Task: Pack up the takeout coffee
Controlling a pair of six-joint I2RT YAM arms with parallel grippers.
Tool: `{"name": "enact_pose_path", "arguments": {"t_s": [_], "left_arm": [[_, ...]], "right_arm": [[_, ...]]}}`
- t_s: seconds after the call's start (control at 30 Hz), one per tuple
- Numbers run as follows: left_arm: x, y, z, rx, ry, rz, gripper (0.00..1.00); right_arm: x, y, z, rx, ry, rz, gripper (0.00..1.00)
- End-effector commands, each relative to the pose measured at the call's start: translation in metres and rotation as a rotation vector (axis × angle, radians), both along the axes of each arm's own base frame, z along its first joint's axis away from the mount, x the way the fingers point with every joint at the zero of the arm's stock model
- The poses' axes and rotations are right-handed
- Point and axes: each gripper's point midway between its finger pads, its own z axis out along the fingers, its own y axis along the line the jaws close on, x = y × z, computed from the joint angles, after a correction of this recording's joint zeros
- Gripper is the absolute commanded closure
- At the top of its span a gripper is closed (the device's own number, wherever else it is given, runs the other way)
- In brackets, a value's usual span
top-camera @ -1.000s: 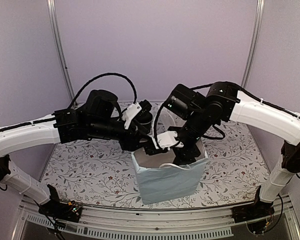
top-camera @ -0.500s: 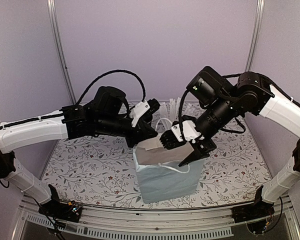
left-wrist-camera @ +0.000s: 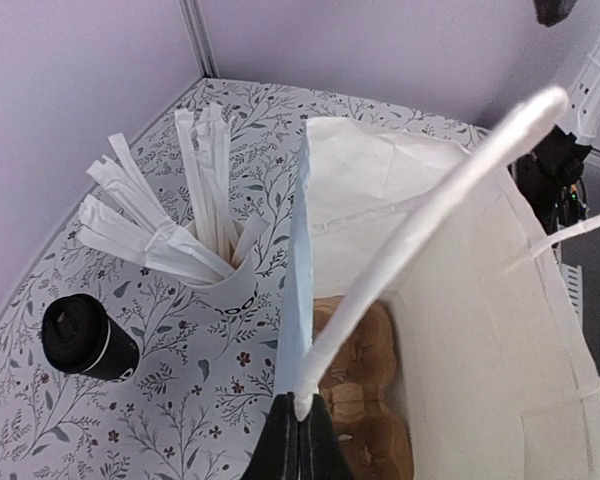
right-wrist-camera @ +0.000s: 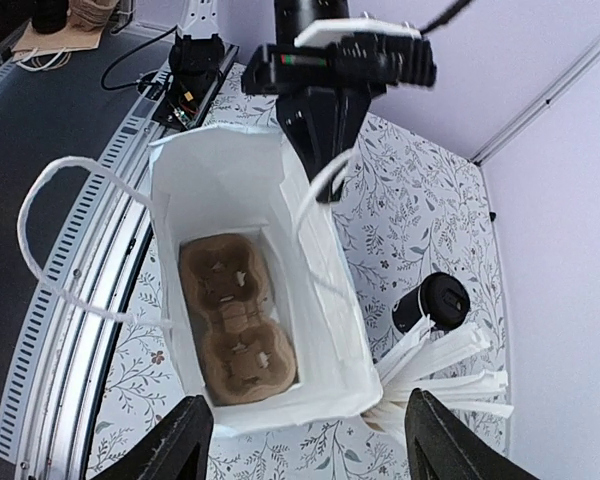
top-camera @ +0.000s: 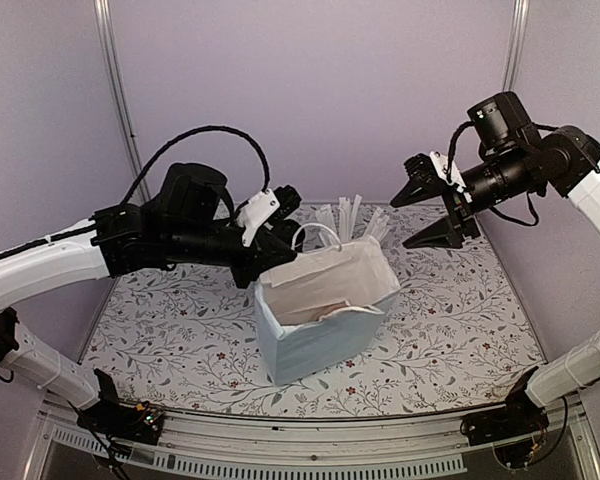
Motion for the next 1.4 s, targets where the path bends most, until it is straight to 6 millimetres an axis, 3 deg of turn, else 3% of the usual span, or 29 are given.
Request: {"name": "enact_pose_path", "arguments": {"t_s": [0.0,0.2,0.37,0.5,0.67,0.8,1.1,1.37], "left_arm": [[0.001,0.018,0.011,0.054,-0.083,0.039,1.0],[-0.025,0.004,-0.015,0.093,-0.043,-0.042,1.0],[-0.055,-0.015,-0.035,0.13,-0.019,-0.092,1.0],[-0.078,-0.026,-0.04,0.151,-0.036,-0.103,1.0],[-0.116,-0.037,-0.04,0.141,-0.027,-0.143,1.0],[-0.14,-0.041,-0.051,0.151,-0.006,-0.163,1.0],[-0.147,-0.04,-0.054,0.127,-0.016,-0.147,1.0],[-0.134,-0.032,-0.02,0.068,-0.078,-0.125,1.0]], "right_arm": [[0.016,-0.011,-0.006,0.103,0.073,-0.03,0.31],[0.065,-0.04,-0.036,0.132,0.117,-0.26,0.31],[0.083,-0.061,-0.059,0.171,0.169,-0.377,0.31],[0.087,-0.071,-0.076,0.174,0.195,-0.432,0.31],[0.081,-0.073,-0.086,0.192,0.24,-0.448,0.31],[0.076,-0.075,-0.091,0.19,0.246,-0.453,0.31],[0.074,-0.072,-0.094,0.193,0.268,-0.437,0.31],[0.07,-0.071,-0.09,0.202,0.27,-0.422,0.31]]}}
